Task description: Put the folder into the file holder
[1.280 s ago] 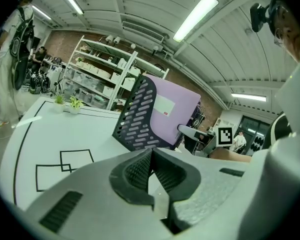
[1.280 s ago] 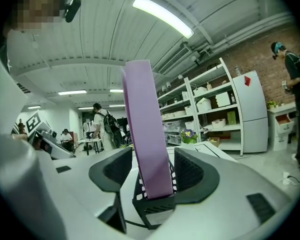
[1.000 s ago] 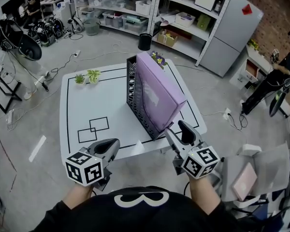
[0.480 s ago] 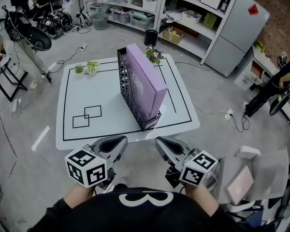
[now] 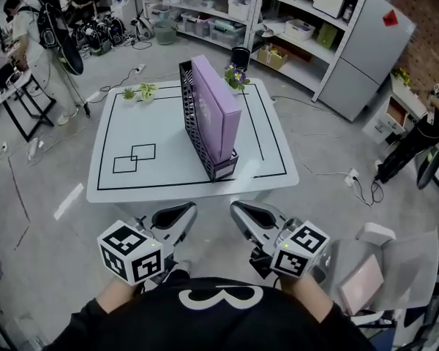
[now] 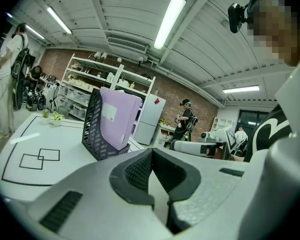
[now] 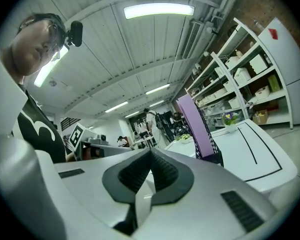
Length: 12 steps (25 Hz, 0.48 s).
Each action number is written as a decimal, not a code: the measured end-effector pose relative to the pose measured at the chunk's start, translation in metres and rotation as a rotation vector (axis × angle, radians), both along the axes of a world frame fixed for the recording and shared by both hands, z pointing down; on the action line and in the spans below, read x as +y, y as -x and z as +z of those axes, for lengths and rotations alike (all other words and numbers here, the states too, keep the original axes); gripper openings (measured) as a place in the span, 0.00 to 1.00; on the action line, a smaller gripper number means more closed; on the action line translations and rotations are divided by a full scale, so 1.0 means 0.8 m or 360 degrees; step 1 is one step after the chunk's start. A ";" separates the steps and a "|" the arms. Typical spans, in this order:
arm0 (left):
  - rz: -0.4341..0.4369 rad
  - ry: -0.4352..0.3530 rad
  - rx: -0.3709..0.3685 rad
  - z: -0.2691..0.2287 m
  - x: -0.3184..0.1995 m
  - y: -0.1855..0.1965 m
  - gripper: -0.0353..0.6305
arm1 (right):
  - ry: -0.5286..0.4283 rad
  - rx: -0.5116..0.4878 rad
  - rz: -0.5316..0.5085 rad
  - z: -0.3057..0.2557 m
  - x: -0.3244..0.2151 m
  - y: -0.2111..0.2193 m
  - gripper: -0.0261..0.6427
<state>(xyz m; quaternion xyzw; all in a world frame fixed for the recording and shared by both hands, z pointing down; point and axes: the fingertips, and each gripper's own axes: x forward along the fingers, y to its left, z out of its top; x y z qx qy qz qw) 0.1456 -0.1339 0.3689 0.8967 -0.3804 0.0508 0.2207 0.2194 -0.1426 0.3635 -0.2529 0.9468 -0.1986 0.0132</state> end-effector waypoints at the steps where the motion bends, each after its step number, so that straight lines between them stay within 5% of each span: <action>1: -0.0007 -0.0006 -0.0003 -0.001 0.005 -0.003 0.06 | -0.0011 0.0008 -0.0010 -0.001 0.005 -0.002 0.04; 12: -0.0067 -0.0102 -0.0014 -0.031 0.055 -0.033 0.06 | -0.0112 0.0051 -0.0069 -0.027 0.049 -0.033 0.04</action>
